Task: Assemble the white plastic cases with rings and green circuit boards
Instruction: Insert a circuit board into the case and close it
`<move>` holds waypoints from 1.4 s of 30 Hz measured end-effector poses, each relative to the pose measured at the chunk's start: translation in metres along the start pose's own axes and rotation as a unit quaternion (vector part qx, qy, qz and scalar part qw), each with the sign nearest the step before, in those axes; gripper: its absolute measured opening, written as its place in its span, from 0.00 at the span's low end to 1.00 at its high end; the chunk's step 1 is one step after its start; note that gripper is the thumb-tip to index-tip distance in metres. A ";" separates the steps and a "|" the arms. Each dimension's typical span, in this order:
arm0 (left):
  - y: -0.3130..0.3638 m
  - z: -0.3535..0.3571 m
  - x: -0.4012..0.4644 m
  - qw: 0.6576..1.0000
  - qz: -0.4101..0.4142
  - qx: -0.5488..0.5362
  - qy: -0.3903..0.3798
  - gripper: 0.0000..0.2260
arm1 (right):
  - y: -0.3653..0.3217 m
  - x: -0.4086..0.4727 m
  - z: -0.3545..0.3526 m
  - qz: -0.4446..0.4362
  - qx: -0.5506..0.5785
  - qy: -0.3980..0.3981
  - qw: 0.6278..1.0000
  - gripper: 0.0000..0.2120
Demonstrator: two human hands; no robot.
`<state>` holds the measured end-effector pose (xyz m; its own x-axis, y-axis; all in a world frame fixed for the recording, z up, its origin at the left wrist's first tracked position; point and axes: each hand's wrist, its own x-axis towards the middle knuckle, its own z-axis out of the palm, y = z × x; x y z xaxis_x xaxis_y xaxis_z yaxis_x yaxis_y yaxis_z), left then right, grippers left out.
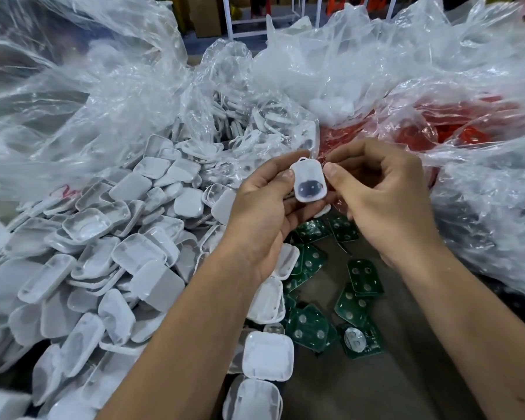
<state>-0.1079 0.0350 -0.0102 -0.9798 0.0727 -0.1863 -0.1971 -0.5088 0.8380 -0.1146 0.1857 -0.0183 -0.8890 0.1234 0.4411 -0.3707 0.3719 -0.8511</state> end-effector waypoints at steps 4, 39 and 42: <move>0.000 -0.001 -0.001 0.999 -0.006 0.049 -0.005 0.11 | -0.005 -0.001 -0.002 -0.104 -0.124 -0.019 0.987 0.07; 0.011 -0.006 -0.005 0.993 -0.082 0.078 -0.023 0.10 | -0.005 0.010 -0.017 -0.042 0.227 -0.051 0.972 0.03; 0.009 -0.008 -0.005 0.992 -0.064 0.106 -0.034 0.15 | -0.007 0.011 -0.018 0.050 0.311 -0.017 0.949 0.05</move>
<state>-0.1047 0.0233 -0.0062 -0.9451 0.1855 -0.2691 -0.3153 -0.3003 0.9002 -0.1165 0.2013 -0.0023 -0.9322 0.0958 0.3490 -0.3618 -0.2569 -0.8962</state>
